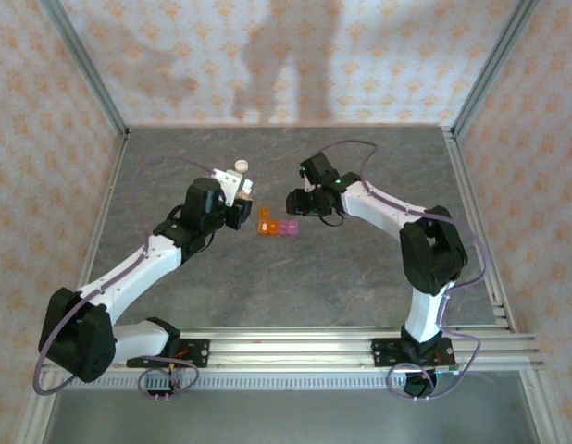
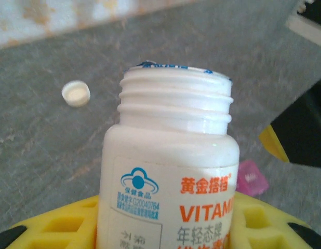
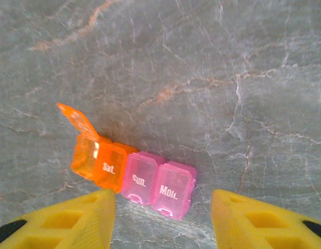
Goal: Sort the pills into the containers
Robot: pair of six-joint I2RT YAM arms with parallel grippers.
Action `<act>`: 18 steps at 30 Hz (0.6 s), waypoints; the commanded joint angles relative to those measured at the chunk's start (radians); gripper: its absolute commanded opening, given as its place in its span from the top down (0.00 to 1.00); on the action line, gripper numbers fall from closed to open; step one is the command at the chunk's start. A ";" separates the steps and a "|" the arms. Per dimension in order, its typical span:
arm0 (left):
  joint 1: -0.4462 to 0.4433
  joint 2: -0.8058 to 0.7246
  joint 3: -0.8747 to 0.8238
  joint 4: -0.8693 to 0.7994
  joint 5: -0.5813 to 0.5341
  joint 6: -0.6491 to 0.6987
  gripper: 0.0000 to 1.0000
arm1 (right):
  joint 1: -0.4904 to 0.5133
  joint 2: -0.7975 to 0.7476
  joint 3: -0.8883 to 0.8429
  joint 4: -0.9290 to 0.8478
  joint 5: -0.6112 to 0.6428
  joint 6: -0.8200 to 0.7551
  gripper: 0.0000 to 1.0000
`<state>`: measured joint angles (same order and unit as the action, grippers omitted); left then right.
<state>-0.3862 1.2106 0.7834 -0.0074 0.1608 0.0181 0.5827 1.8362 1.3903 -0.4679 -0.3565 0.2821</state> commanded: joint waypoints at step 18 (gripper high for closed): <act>0.198 -0.056 -0.067 0.253 -0.138 -0.149 1.00 | -0.002 0.553 0.923 -0.221 -0.006 -0.038 0.30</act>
<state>-0.2089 1.1839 0.7166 0.2001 0.0475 -0.1081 0.5797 2.3009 2.1826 -0.6273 -0.3595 0.2619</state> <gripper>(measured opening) 0.423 0.693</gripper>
